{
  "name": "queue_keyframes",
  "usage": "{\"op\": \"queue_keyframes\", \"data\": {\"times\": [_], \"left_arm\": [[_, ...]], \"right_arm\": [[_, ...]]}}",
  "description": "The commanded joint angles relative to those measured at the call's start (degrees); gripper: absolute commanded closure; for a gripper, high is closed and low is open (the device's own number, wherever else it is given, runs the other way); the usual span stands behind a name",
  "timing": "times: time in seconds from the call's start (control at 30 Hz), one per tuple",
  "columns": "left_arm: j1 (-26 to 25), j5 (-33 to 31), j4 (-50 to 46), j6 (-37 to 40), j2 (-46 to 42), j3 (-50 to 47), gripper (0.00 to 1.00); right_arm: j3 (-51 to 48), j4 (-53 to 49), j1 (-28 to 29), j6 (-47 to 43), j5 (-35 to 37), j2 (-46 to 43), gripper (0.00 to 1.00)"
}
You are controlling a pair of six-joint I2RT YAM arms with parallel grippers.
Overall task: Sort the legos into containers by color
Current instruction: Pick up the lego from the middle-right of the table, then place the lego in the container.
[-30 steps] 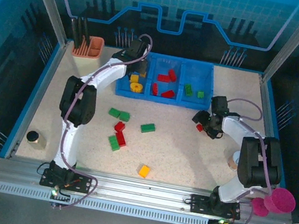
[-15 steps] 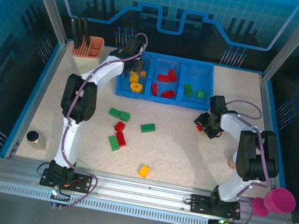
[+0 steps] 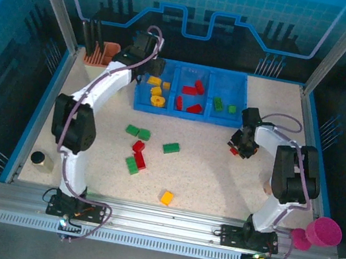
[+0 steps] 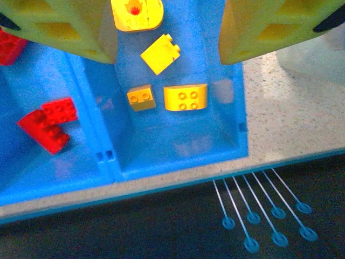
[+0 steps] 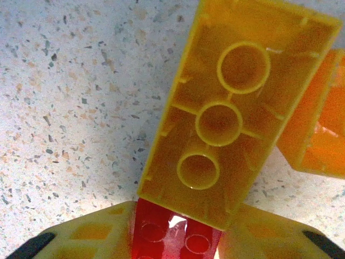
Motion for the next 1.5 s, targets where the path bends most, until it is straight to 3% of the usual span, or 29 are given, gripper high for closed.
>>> {"op": "queue_keyframes", "data": {"times": [0.0, 0.2, 0.4, 0.7, 1.0, 1.23, 1.47], "left_arm": [[-0.11, 0.73, -1.55, -1.54, -7.03, -2.65, 0.46], [-0.15, -0.69, -5.42, 0.53, -19.12, -9.18, 0.44], [0.42, -1.50, -6.84, 1.87, -31.61, -21.81, 0.41], [0.94, -0.49, -9.18, 4.61, -45.03, -31.99, 0.36], [1.12, 3.59, -9.98, 4.00, -49.15, -37.02, 0.33], [1.12, 6.41, -12.82, 2.00, -50.05, -37.94, 0.32], [1.11, 6.74, -15.43, -0.16, -51.58, -40.33, 0.29]], "right_arm": [[2.61, 5.58, 0.40, -2.44, 0.70, 4.08, 0.64], [7.65, 0.71, 3.28, -10.65, -1.03, 6.52, 0.72], [14.44, -6.54, 9.46, -19.82, 2.35, 4.67, 0.73], [32.50, -14.61, 15.58, -32.25, 7.40, 2.31, 0.74], [55.62, -13.42, 17.88, -45.24, 8.34, 16.95, 0.73], [71.94, -13.95, 18.00, -45.24, 6.08, 30.38, 0.73], [80.81, -14.72, 18.00, -45.16, 3.92, 39.89, 0.73]]}}
